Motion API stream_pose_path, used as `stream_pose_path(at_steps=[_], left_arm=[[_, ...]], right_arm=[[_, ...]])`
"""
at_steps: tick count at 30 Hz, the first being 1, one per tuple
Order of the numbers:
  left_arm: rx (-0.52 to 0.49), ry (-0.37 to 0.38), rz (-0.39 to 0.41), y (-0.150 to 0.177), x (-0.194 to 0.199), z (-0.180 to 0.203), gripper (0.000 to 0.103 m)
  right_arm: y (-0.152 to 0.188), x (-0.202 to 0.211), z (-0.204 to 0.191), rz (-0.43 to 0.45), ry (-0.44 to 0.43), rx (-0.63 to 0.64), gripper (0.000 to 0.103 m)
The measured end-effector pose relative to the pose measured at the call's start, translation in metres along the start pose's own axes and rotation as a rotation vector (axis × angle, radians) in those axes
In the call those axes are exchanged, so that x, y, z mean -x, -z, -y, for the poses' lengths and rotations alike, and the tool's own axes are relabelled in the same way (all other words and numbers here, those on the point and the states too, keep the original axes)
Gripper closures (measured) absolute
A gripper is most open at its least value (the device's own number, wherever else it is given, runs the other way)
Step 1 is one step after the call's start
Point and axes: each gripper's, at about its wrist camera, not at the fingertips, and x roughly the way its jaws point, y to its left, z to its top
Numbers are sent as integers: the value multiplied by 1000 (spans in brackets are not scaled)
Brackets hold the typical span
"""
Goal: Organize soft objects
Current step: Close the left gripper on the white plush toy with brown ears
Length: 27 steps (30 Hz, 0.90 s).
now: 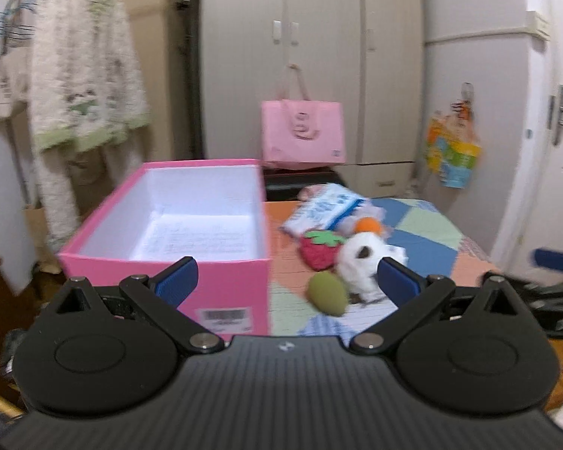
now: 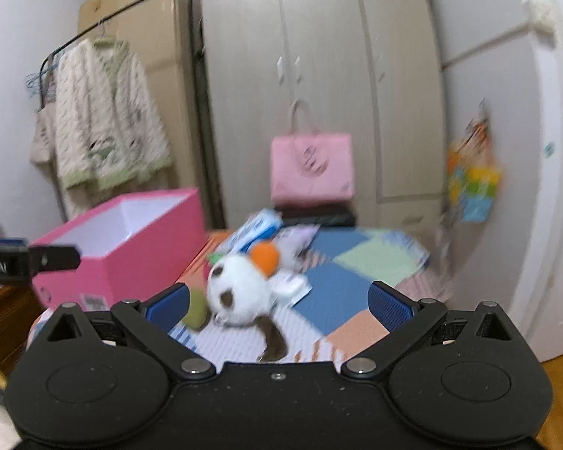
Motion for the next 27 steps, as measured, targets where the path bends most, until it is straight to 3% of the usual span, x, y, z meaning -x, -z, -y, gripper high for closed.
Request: stream_pose_path(at_steps=[8, 13, 20, 27], left_arm=[[-80, 143, -58, -8, -52, 33, 2], [-76, 261, -145, -17, -88, 45, 5], [-101, 295, -196, -19, -132, 54, 19], [-55, 321, -268, -12, -178, 48, 30]], right_arm=[[11, -56, 4, -85, -103, 8, 7], [12, -86, 4, -127, -140, 22, 10], [13, -117, 7, -135, -193, 30, 22], [14, -146, 9, -174, -214, 6, 29]])
